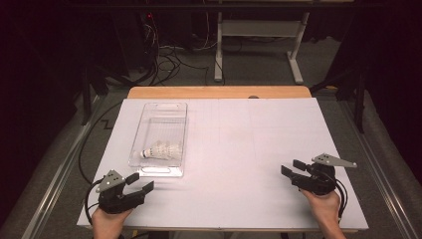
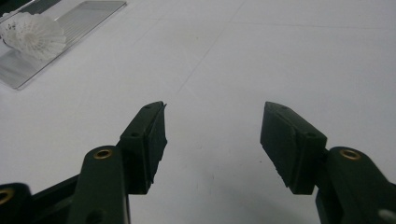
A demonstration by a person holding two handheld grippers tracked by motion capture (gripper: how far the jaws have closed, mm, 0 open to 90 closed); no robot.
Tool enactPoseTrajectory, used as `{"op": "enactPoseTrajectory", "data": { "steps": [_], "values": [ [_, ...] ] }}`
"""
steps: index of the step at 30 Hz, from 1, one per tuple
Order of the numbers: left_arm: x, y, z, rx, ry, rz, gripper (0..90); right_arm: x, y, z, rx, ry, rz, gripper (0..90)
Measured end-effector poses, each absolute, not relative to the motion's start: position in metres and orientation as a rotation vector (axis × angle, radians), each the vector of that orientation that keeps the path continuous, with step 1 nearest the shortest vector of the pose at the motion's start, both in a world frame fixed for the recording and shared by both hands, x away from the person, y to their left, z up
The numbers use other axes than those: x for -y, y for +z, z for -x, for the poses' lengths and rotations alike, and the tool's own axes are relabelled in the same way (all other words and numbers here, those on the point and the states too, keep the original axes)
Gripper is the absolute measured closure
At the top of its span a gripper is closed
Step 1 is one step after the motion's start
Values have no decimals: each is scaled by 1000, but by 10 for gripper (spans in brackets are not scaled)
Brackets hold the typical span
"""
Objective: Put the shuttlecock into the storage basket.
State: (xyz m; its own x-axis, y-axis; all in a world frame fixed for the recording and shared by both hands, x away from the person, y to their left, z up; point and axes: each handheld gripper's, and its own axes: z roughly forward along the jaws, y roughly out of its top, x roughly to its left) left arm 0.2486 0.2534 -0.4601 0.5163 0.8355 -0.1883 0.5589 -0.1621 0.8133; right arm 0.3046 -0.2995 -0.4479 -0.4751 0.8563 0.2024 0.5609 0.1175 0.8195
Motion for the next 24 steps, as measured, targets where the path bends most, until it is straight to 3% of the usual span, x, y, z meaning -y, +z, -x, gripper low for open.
{"op": "enactPoseTrajectory", "data": {
  "steps": [24],
  "values": [
    [-254, -460, -248, -1154, 383, -1843, 340, 313, -458, -292, -2040, 1318, -1406, 392]
  ]
}}
